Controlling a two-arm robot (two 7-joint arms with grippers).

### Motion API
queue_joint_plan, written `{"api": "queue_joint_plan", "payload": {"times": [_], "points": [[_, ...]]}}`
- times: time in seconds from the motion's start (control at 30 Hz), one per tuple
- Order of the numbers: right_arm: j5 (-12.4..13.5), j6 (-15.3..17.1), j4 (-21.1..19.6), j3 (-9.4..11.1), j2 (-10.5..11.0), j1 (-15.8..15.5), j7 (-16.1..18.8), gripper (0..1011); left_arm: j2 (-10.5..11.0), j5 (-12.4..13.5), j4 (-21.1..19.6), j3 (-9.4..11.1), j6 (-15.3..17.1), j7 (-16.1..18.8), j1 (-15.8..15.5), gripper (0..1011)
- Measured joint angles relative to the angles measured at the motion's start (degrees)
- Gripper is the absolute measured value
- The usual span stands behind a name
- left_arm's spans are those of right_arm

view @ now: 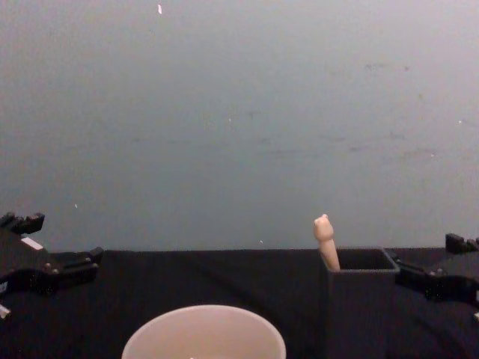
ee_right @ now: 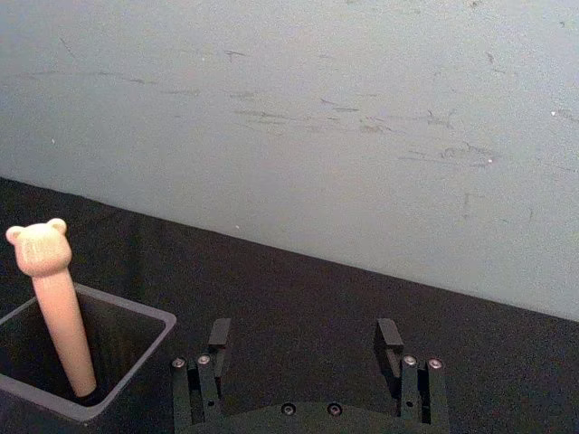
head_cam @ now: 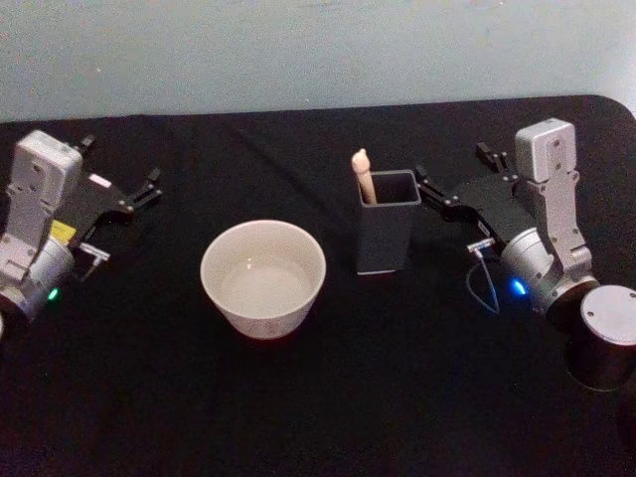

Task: Pick up the stirring spoon with one hand, stir inside the cup, then place it back in its original position.

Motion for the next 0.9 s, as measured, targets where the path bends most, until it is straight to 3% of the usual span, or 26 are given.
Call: {"api": "queue_joint_plan", "payload": {"times": [0.9], "points": [[0.04,-0.03,0.0,0.0,-0.01,-0.01,-0.01,1002,0.0,0.0,0.0,0.0,0.0,0.0,0.0,1001]]}}
